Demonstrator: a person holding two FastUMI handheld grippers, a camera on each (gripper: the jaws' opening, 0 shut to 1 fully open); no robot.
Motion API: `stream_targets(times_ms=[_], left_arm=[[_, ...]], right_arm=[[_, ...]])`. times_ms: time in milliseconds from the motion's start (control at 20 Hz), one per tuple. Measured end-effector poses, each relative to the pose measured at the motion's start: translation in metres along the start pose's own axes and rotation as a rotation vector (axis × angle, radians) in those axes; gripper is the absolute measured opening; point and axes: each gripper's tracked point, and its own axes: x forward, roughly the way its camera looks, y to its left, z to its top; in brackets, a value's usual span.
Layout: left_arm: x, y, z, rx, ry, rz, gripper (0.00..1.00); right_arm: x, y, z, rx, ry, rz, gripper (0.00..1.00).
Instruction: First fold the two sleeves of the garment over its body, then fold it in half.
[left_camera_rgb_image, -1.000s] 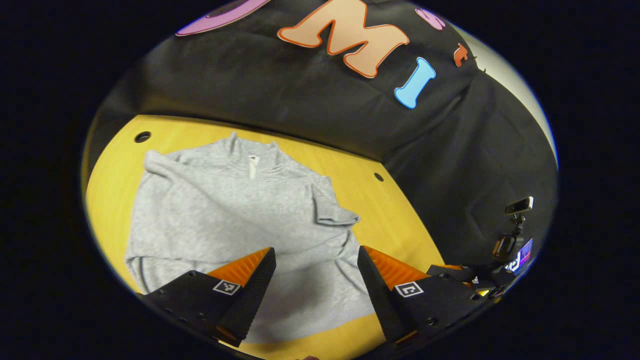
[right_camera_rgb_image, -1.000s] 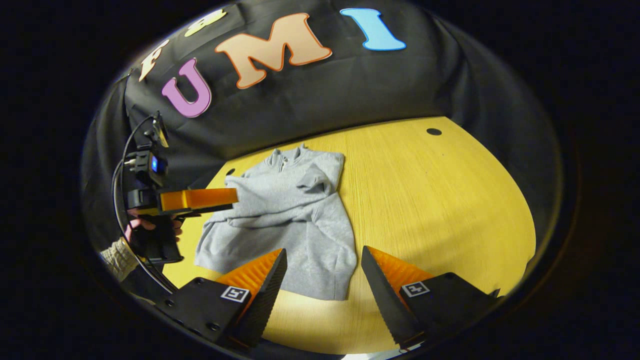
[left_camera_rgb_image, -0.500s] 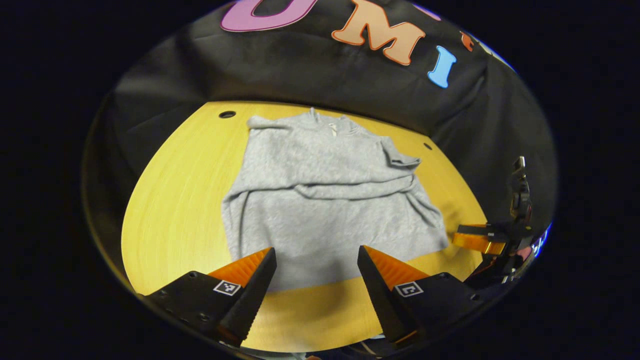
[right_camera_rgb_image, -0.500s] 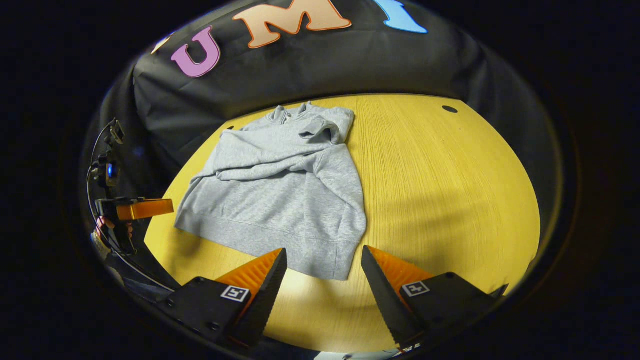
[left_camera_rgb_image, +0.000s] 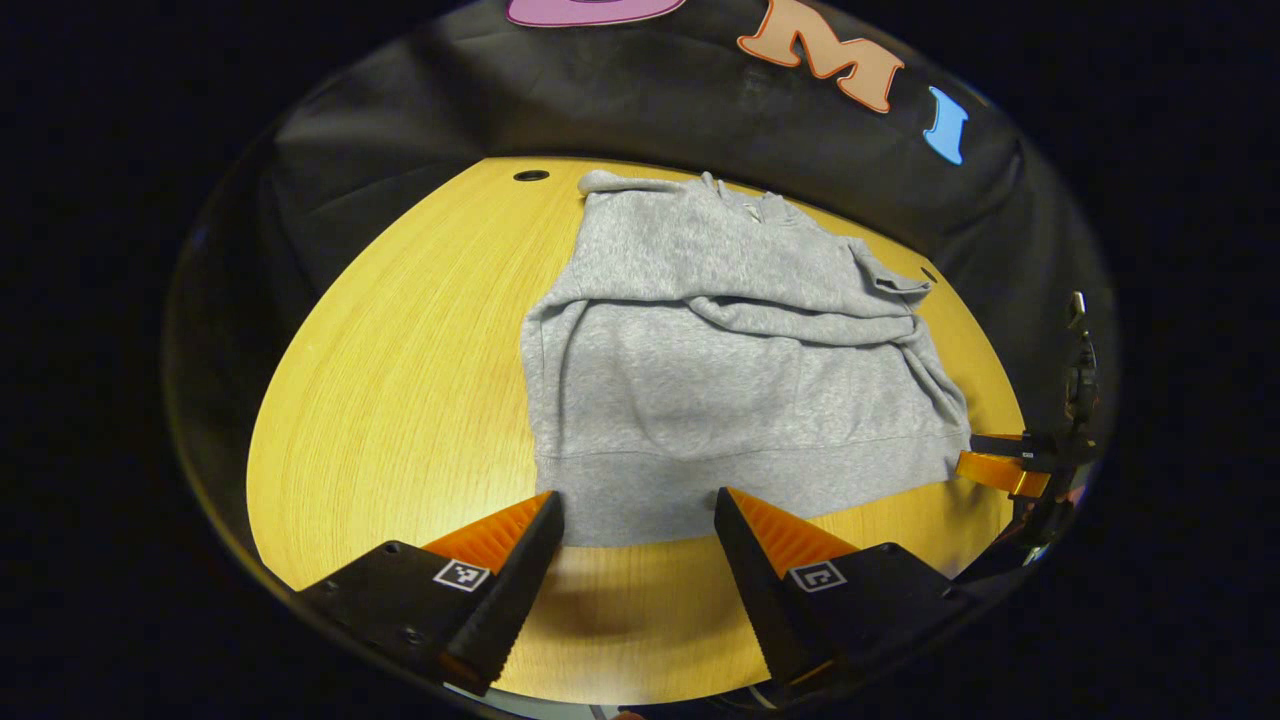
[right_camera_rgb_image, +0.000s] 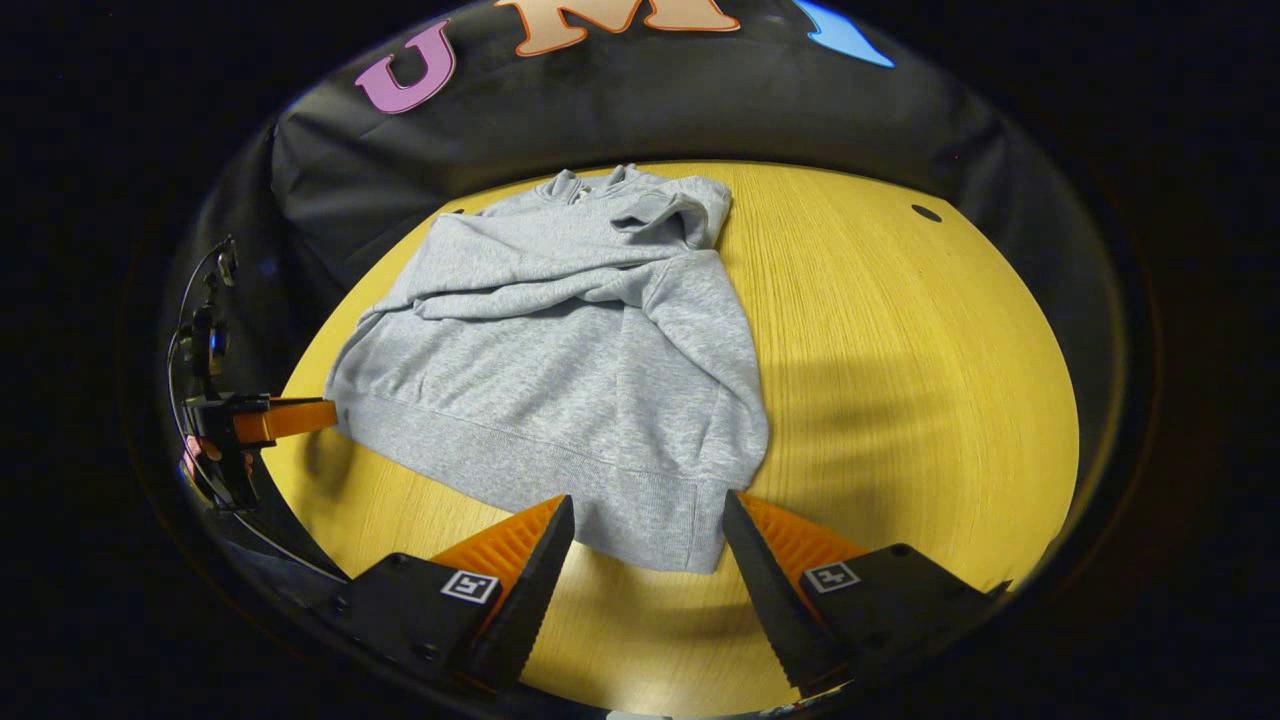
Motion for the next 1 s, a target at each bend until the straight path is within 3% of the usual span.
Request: stream_targets(times_ms=[100, 150, 200, 250, 300, 350, 400, 500, 550, 700, 750, 800, 850, 900, 950, 1000], left_arm=[[0.003, 0.004, -0.007, 0.022, 0.025, 0.018, 0.91], [0.002, 0.004, -0.006, 0.04, 0.019, 0.025, 0.9], [0.004, 0.004, -0.005, 0.06, 0.017, 0.033, 0.89], [0.006, 0.005, -0.009, 0.081, 0.028, 0.047, 0.89], [0.007, 0.006, -0.008, 0.107, 0.024, 0.064, 0.89], [0.008, 0.006, -0.008, 0.124, 0.03, 0.081, 0.88], [0.01, 0.004, -0.005, 0.134, 0.022, 0.085, 0.88], [0.013, 0.003, -0.003, 0.117, 0.019, 0.088, 0.87], [0.014, 0.003, -0.002, 0.112, 0.016, 0.09, 0.83], [0.018, -0.005, -0.001, 0.144, 0.012, 0.067, 0.77], [0.019, -0.008, 0.0, 0.152, 0.008, 0.055, 0.65], [0.02, -0.012, 0.0, 0.159, 0.011, 0.039, 0.57], [0.021, -0.015, 0.0, 0.164, 0.009, 0.027, 0.41], [0.022, -0.019, 0.001, 0.16, 0.007, 0.01, 0.34], [0.022, -0.021, 0.002, 0.156, 0.001, 0.003, 0.16], [0.02, -0.022, 0.003, 0.148, -0.005, 0.006, 0.09]], right_arm=[[0.001, -0.001, -0.001, -0.015, 0.009, -0.008, 0.87], [0.002, -0.002, -0.002, -0.02, 0.016, -0.012, 0.95], [0.003, -0.003, -0.004, -0.025, 0.023, -0.018, 0.95], [0.002, -0.003, -0.003, -0.033, 0.024, -0.019, 0.87], [0.003, -0.005, -0.005, -0.047, 0.03, -0.031, 0.95], [0.003, -0.007, -0.005, -0.068, 0.03, -0.045, 0.87], [0.004, -0.01, -0.006, -0.088, 0.032, -0.064, 0.9], [0.004, -0.01, -0.006, -0.093, 0.033, -0.074, 0.77], [0.004, -0.009, -0.005, -0.093, 0.031, -0.07, 0.77], [0.005, -0.006, -0.005, -0.084, 0.041, -0.056, 0.59], [0.007, -0.002, -0.005, -0.064, 0.05, -0.043, 0.58], [0.005, 0.0, -0.004, -0.051, 0.047, -0.035, 0.31], [0.006, 0.002, -0.005, -0.03, 0.065, -0.027, 0.27], [0.007, 0.003, -0.003, -0.015, 0.06, -0.02, 0.14], [0.007, 0.004, -0.005, -0.004, 0.07, -0.015, 0.14], [0.007, 0.005, -0.003, 0.012, 0.067, -0.009, 0.08]])
